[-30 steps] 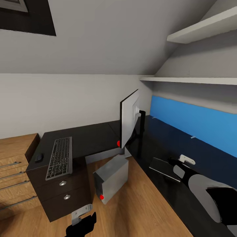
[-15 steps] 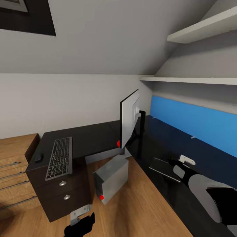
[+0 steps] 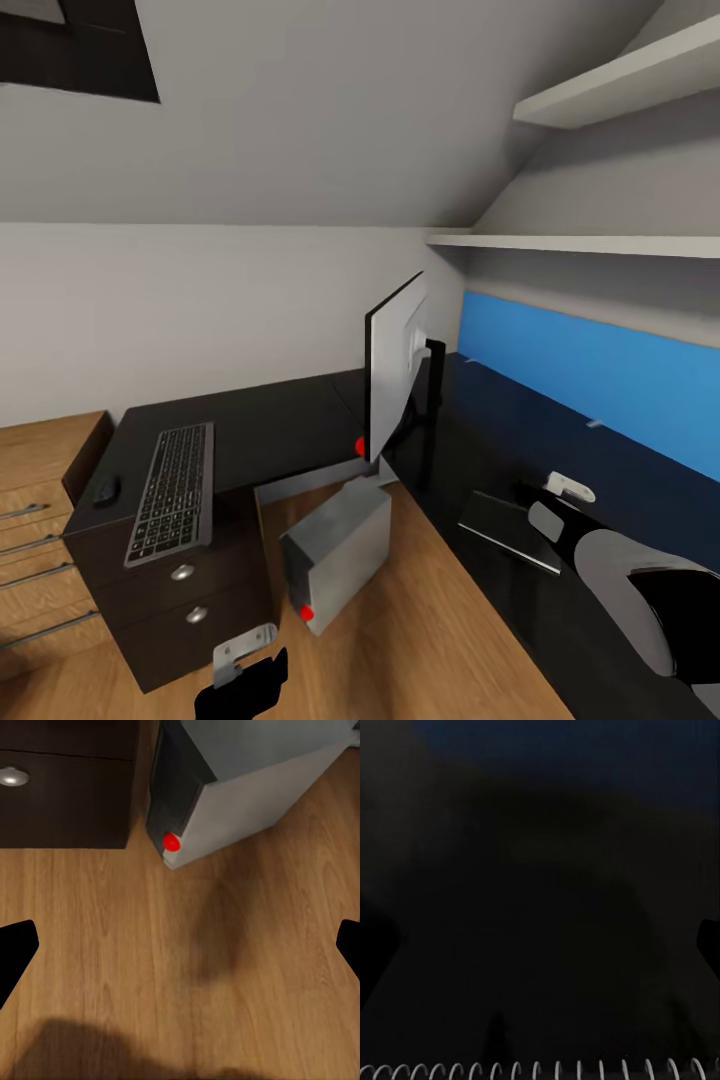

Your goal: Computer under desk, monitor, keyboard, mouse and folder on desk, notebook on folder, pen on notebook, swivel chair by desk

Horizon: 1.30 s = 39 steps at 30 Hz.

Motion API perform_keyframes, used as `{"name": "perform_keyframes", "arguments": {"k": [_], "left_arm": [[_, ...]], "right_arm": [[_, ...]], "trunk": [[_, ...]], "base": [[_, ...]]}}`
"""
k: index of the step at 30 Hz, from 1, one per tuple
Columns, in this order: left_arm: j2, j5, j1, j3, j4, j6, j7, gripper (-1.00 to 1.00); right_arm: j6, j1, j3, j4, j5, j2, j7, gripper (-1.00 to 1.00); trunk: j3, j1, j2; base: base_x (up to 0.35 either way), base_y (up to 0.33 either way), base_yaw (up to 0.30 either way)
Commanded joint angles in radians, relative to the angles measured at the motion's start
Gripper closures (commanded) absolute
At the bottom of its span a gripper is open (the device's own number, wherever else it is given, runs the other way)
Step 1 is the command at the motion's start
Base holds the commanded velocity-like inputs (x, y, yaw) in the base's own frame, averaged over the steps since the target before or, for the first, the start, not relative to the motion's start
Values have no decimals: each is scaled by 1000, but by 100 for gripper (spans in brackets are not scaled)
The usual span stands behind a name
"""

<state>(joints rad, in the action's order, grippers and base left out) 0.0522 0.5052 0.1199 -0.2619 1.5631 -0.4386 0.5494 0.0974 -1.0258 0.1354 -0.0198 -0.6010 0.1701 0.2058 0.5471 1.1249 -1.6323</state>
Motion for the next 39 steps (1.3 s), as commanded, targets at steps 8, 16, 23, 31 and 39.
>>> {"name": "perform_keyframes", "arguments": {"k": [8,16,23,31,39], "left_arm": [[0,10,0,-2,3,-1,6,-100],[1,11,0,-6,9,0,5,-100],[1,12,0,-7,9,-1,9,-100],[2,12,0,-7,9,0,9,-100],[2,11,0,-7,5,-1,9,-100]], "right_arm": [[-76,0,7,-1,-10,17,30,-100],[-165,0,7,-18,-10,21,74,-100],[-172,0,7,-21,-10,22,82,-100],[-173,0,7,-22,-10,22,83,-100],[-174,0,8,-22,-9,22,83,-100]], "trunk": [[1,0,0],[7,8,-14],[29,35,-63],[32,39,-70],[32,39,-70]], "base": [[89,0,0],[6,0,0],[0,0,0],[0,0,0],[0,0,0]]}}
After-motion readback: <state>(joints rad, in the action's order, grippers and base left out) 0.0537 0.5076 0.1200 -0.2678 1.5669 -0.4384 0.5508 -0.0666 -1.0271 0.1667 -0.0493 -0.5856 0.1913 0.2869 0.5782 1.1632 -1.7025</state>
